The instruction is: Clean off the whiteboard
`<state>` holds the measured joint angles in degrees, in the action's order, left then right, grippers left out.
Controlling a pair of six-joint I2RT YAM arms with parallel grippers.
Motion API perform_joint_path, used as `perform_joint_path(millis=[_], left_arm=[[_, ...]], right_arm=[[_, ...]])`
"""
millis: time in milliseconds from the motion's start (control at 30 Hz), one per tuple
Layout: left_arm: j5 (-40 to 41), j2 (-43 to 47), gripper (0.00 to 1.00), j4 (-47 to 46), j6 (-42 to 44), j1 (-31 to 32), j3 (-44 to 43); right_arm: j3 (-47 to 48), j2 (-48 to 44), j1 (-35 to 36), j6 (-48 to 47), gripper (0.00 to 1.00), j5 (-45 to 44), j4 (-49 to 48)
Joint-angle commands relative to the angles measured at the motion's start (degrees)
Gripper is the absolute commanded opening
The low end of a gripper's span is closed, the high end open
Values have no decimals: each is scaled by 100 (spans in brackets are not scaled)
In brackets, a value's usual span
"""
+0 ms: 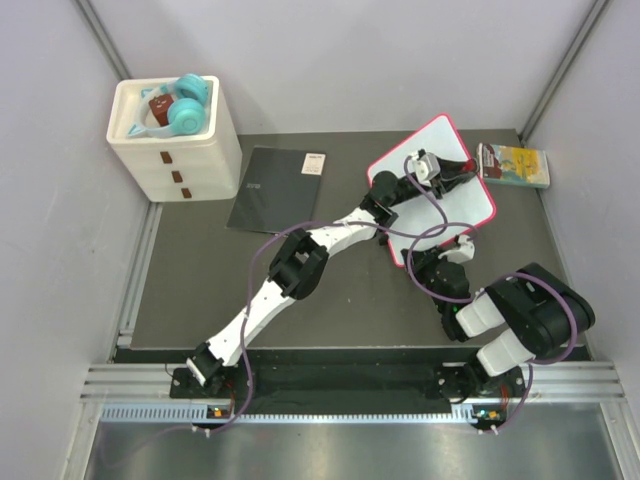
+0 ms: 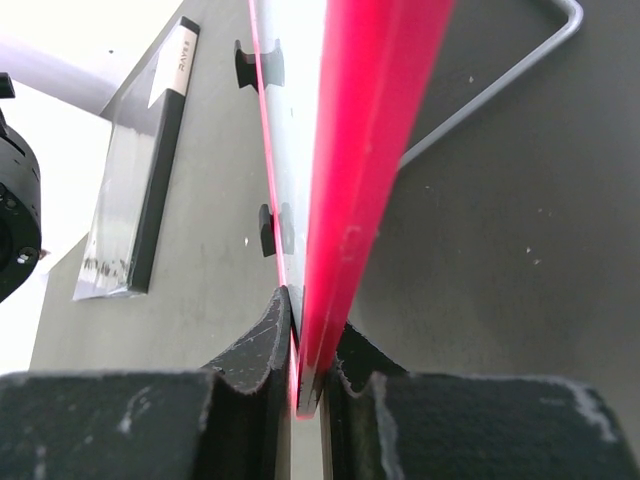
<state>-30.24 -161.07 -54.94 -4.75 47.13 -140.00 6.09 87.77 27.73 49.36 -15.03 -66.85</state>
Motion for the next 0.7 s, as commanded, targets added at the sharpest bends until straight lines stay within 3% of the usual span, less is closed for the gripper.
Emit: perform_joint_path(millis=[0,567,667], left_arm=[[-26,-109,0,326,177,-11,148],[1011,-231,0,879,300,-741,598],[661,-293,0,635,-6,-776,553]], right_arm=[[-204,276,339,-735,0,1002,2202],[-169,311,339,-753,0,1028,2202],[-152,338,339,-761,0,1037,2194]])
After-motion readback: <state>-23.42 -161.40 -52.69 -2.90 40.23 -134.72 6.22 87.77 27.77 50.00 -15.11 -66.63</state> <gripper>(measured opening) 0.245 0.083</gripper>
